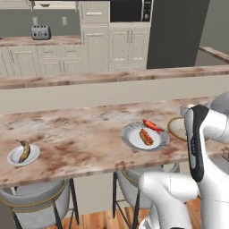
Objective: Take the smaller bowl and place it next to the appetizer plate on the dining counter , and place the larger bowl next to the plate with cooked food.
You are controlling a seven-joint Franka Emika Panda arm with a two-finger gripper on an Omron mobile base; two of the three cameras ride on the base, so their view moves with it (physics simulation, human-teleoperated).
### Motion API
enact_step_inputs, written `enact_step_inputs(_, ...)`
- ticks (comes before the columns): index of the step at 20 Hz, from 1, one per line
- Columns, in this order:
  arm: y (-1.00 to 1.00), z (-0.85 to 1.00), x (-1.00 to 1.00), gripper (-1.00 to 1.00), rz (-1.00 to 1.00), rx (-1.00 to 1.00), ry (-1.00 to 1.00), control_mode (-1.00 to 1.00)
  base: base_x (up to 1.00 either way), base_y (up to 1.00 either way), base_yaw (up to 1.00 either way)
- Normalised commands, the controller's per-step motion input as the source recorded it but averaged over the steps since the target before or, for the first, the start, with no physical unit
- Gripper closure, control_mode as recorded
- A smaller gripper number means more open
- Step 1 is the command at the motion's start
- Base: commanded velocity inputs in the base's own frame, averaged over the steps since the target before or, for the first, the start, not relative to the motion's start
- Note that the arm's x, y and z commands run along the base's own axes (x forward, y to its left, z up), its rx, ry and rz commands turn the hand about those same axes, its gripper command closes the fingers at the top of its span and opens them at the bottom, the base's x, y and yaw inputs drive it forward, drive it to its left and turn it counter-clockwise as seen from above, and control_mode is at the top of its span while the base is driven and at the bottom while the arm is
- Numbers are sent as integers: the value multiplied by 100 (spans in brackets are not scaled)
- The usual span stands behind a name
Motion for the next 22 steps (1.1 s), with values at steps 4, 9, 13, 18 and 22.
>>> enact_step_inputs(4, 93, 68, -31, -100, 33, -17, -13, -100, 0, 0, 0)
enact_step_inputs(9, 95, 40, -39, -100, 25, -32, -4, -100, 0, 0, 0)
enact_step_inputs(13, 65, 33, -39, -100, 9, -34, 0, -100, 0, 0, 0)
enact_step_inputs(18, 18, 4, -32, -100, 0, -19, 0, -100, 0, 0, 0)
enact_step_inputs(22, 0, -3, -25, -100, 0, -2, 0, 100, -39, 1, 4)
